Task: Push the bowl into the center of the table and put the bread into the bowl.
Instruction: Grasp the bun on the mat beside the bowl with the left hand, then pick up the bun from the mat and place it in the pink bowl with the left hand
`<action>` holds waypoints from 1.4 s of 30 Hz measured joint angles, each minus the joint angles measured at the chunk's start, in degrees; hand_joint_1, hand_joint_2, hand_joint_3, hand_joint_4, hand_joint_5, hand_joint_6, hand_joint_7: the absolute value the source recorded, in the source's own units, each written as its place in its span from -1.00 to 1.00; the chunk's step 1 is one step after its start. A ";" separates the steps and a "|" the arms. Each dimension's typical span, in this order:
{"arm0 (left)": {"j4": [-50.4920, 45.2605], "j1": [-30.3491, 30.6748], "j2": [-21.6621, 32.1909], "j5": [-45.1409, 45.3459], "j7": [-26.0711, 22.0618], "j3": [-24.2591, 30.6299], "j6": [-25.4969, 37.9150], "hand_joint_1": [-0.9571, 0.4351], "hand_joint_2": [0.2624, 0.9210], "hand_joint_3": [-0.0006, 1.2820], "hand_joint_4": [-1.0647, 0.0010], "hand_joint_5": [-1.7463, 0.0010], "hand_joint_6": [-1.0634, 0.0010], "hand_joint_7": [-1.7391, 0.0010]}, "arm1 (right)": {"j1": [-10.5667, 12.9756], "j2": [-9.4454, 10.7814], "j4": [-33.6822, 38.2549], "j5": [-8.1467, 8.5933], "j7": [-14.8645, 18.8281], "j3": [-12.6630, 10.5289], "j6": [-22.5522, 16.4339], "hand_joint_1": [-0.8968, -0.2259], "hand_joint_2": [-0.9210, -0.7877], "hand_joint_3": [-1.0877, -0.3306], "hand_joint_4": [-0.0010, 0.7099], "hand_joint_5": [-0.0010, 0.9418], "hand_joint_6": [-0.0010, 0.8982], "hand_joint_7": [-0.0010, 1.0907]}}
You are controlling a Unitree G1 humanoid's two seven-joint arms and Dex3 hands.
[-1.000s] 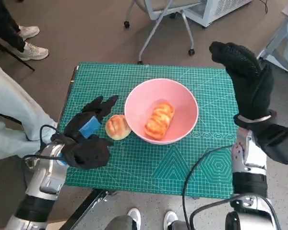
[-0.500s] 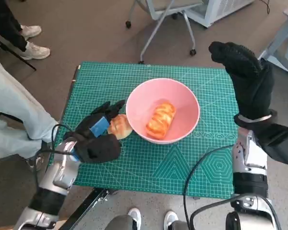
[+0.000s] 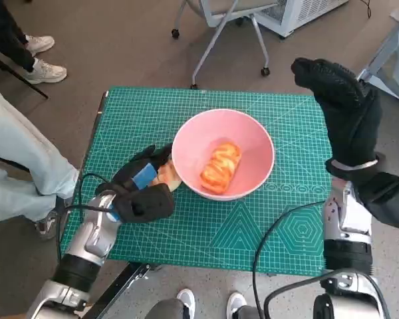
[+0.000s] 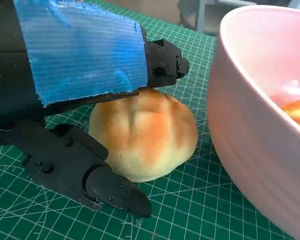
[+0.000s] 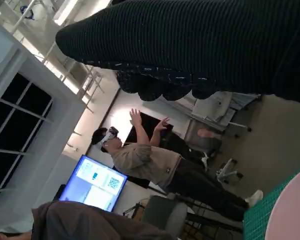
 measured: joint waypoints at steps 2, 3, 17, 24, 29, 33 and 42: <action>0.17 -0.18 -0.28 -0.01 0.15 0.01 0.48 -0.06 0.58 -0.99 0.73 0.97 0.63 0.96 | 0.00 0.00 0.00 0.00 0.02 -0.02 0.06 -0.22 -1.00 0.00 -0.53 -1.00 -0.89 -0.18; 0.25 -0.23 -0.38 -0.01 0.22 0.01 0.70 -0.05 0.58 -1.00 0.71 0.96 0.61 0.96 | 0.01 0.00 0.00 -0.01 0.02 -0.02 0.06 -0.22 -1.00 0.00 -0.53 -1.00 -0.88 -0.18; 2.65 -1.32 -1.70 0.09 3.73 0.16 2.99 0.31 0.73 -0.98 0.07 0.94 0.04 0.86 | 0.03 -0.01 0.04 -0.03 0.03 -0.05 0.06 -0.22 -1.00 0.00 -0.54 -1.00 -0.89 -0.19; 4.81 -2.13 -2.19 0.55 7.16 -0.03 3.32 0.39 0.95 -0.89 -0.37 0.02 -0.12 0.02 | 0.04 -0.01 0.05 0.04 0.22 -0.06 0.09 -0.22 -1.00 0.00 -0.54 -1.00 -0.89 -0.20; 6.96 -2.43 -2.18 0.56 10.15 -0.05 1.60 0.38 0.99 -0.93 -0.41 -0.27 -0.19 -0.20 | 0.04 0.00 0.06 0.19 0.69 -0.09 0.16 -0.21 -1.00 0.00 -0.54 -1.00 -0.89 -0.20; 8.38 -2.74 -2.08 0.54 11.67 -0.05 -0.45 0.38 0.99 -0.95 -0.42 -0.32 -0.23 -0.21 | 0.04 0.00 0.06 0.36 0.86 -0.10 0.20 -0.21 -1.00 0.00 -0.54 -1.00 -0.89 -0.20; 8.89 -2.76 -0.79 0.11 11.68 0.20 -2.78 0.38 1.00 -0.95 -0.41 -0.37 -0.26 -0.17 | 0.04 0.00 0.11 0.63 1.53 -0.14 0.23 -0.22 -1.00 0.01 -0.54 -1.00 -0.89 -0.21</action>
